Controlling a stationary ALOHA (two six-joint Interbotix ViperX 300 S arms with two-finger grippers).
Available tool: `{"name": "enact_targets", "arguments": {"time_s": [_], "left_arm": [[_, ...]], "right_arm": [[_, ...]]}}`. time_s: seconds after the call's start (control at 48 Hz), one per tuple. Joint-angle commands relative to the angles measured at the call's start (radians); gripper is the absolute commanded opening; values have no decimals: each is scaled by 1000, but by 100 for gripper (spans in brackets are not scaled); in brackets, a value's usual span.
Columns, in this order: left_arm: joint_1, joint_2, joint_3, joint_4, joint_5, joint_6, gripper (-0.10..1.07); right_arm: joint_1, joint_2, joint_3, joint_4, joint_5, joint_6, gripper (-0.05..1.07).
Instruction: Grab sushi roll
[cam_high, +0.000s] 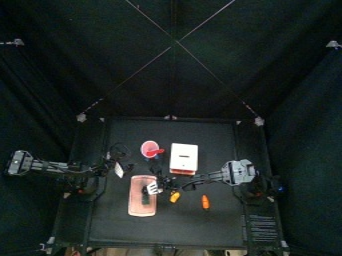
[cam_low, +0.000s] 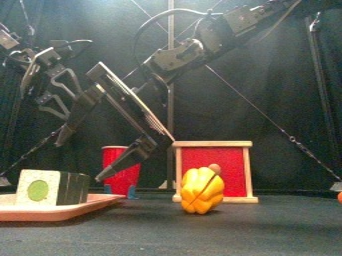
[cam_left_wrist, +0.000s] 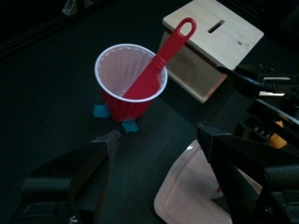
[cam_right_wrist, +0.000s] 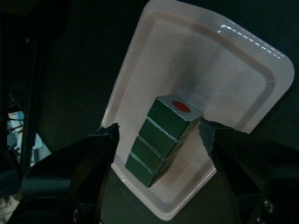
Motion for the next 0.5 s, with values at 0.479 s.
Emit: {"name": "enact_targets", "arguments": {"time_s": [0.479], "left_arm": [[-5, 2, -28, -17, -71, 3, 102]], "right_arm": [[21, -245, 100, -229, -23, 0, 101]]}}
